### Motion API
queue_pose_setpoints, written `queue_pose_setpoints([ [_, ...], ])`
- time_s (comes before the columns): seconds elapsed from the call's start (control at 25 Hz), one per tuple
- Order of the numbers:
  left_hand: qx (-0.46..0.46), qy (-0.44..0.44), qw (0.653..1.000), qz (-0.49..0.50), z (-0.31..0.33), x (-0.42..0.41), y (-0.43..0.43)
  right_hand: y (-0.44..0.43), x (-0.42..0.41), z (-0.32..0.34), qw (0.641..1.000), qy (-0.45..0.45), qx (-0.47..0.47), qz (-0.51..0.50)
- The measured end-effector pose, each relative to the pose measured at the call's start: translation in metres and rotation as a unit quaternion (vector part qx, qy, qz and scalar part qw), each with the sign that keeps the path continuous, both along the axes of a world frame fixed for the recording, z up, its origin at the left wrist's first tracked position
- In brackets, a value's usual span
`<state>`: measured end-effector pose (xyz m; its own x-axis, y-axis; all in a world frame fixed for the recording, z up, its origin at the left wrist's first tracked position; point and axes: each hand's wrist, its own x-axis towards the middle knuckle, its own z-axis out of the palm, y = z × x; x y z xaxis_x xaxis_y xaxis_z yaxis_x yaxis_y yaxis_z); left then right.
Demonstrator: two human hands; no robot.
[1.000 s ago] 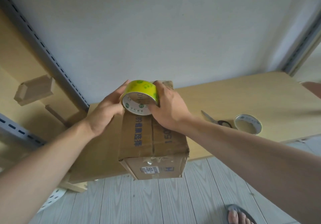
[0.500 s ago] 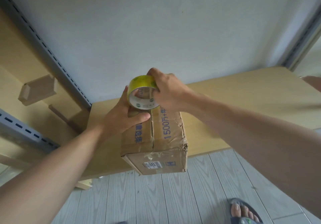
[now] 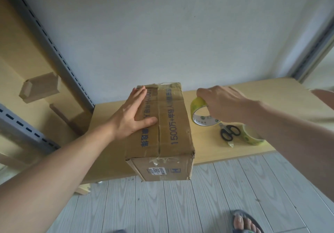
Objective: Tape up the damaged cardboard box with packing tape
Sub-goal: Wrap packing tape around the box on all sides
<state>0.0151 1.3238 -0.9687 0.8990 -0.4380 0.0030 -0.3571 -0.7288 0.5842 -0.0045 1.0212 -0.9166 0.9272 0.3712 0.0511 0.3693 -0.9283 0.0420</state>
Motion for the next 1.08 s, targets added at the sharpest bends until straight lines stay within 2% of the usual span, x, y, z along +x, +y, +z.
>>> queue_pose_setpoints([
  [0.28,0.036,0.007,0.999,-0.011,0.007,-0.002,0.002,0.001,-0.003,-0.034,0.998,0.032,0.056,-0.022],
  [0.36,0.136,0.013,0.991,0.004,0.027,-0.004,-0.007,0.004,-0.003,-0.043,0.994,0.047,0.095,-0.027],
  [0.44,0.248,0.055,0.965,0.058,0.048,-0.008,-0.037,0.005,0.002,-0.047,0.993,0.049,0.101,-0.02],
  [0.56,0.306,0.086,0.937,0.142,0.052,-0.023,-0.099,0.005,0.006,-0.047,0.994,0.059,0.087,-0.028],
  [0.88,0.309,0.065,0.935,0.161,0.043,-0.025,-0.155,-0.013,0.004,-0.053,0.993,0.07,0.078,-0.047],
  [1.08,0.282,0.059,0.943,0.17,0.037,-0.023,-0.137,0.0,0.003,-0.052,0.99,0.07,0.113,-0.05],
])
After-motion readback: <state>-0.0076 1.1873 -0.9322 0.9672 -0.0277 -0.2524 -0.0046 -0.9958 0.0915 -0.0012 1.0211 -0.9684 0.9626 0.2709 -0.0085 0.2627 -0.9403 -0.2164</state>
